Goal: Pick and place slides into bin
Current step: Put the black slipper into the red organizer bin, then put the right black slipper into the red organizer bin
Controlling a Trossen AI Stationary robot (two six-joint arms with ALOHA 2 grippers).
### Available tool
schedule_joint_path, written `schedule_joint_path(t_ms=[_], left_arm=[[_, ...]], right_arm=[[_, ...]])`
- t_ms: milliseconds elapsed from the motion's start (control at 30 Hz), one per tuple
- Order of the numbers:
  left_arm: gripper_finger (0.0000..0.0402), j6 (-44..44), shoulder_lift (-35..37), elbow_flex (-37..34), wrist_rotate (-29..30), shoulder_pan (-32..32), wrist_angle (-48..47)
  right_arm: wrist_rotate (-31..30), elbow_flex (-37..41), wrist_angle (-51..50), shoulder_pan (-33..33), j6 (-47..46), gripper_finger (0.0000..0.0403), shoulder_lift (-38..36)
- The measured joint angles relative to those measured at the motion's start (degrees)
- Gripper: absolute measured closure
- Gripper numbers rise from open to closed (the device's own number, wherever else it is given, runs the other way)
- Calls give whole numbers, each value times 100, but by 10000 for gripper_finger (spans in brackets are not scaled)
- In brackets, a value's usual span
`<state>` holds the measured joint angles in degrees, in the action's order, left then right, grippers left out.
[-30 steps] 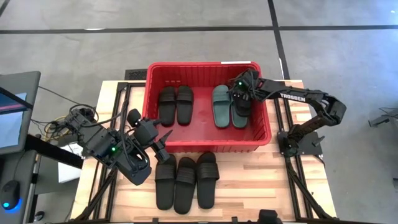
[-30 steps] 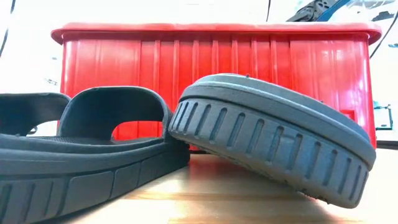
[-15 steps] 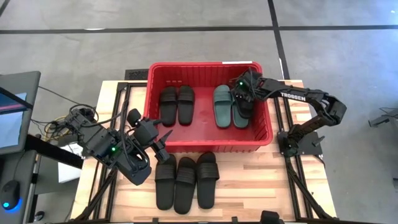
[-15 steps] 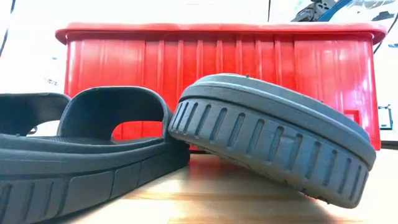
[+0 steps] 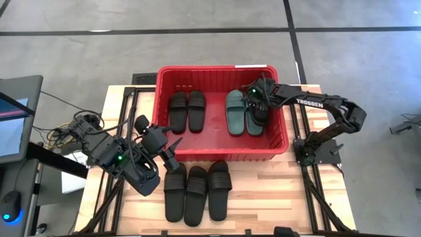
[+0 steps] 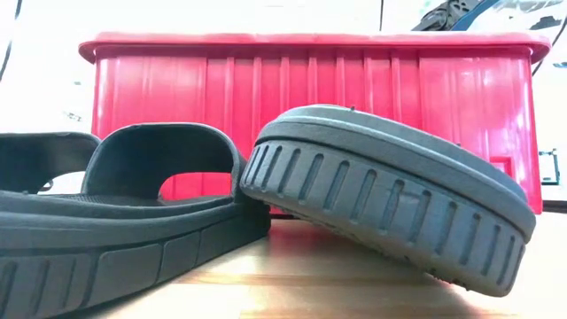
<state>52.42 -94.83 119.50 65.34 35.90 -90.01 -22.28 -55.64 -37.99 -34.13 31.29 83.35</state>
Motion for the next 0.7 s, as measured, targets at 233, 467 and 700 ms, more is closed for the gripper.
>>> schedule_joint_path(t_ms=[233,467,700], left_arm=[[195,-91,0,0,0,0,0],[195,-157,-2,0,0,0,-1],[195,-168,-2,0,27,0,-1]], right_arm=[[-4,-1,-87,143,2,142,-242],[-4,-400,-493,231,11,141,-606],[15,-1028,-1186,594,-18,142,-953]])
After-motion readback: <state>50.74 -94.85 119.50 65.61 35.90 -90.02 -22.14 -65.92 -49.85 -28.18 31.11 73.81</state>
